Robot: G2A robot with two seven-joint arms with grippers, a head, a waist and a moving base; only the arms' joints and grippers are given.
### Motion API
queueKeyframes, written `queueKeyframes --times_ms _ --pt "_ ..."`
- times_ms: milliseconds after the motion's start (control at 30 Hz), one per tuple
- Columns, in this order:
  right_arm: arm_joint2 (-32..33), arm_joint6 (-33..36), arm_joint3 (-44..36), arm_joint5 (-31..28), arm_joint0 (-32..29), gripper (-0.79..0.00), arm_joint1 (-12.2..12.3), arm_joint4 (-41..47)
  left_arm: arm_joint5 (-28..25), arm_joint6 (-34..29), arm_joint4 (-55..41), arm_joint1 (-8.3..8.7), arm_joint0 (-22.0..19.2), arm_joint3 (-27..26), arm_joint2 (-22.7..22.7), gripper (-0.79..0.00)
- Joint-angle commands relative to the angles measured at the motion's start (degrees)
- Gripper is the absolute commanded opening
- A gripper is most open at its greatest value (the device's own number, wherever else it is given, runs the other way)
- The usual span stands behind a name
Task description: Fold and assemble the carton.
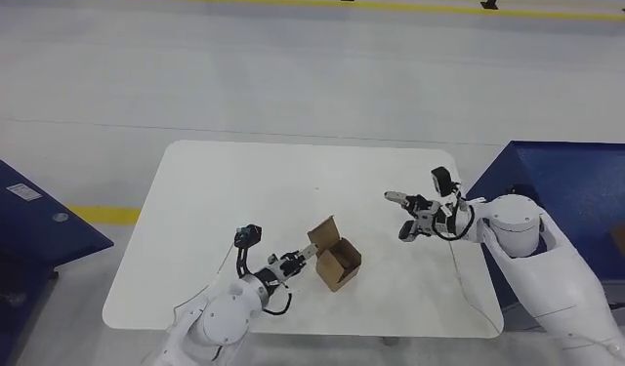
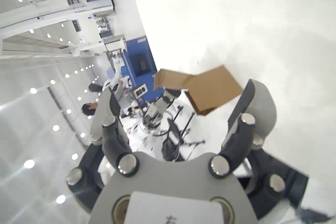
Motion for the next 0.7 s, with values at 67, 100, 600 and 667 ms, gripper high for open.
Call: queueKeyframes --times_ms 67,100,600,667 --pt "-5.92 4.44 0.43 0.78 4.77 0.0 -0.88 -14.54 3.05 0.24 2.69 -0.53 -0.78 1.31 3.28 0.0" --pt "-7.17 5.09 0.41 0.28 5.62 0.0 -1.07 -16.29 3.46 0.51 3.29 -0.69 -1.03 1.79 4.08 0.0" --pt "-16.17 5.31 -0.39 0.28 8.27 0.0 -1.99 -35.78 8.45 3.58 5.53 -3.03 -5.11 7.57 9.86 0.0" --pt "-18.03 5.57 -0.36 -0.08 9.16 0.0 -2.59 -37.64 8.92 3.78 5.92 -3.22 -5.41 7.98 10.15 0.0"
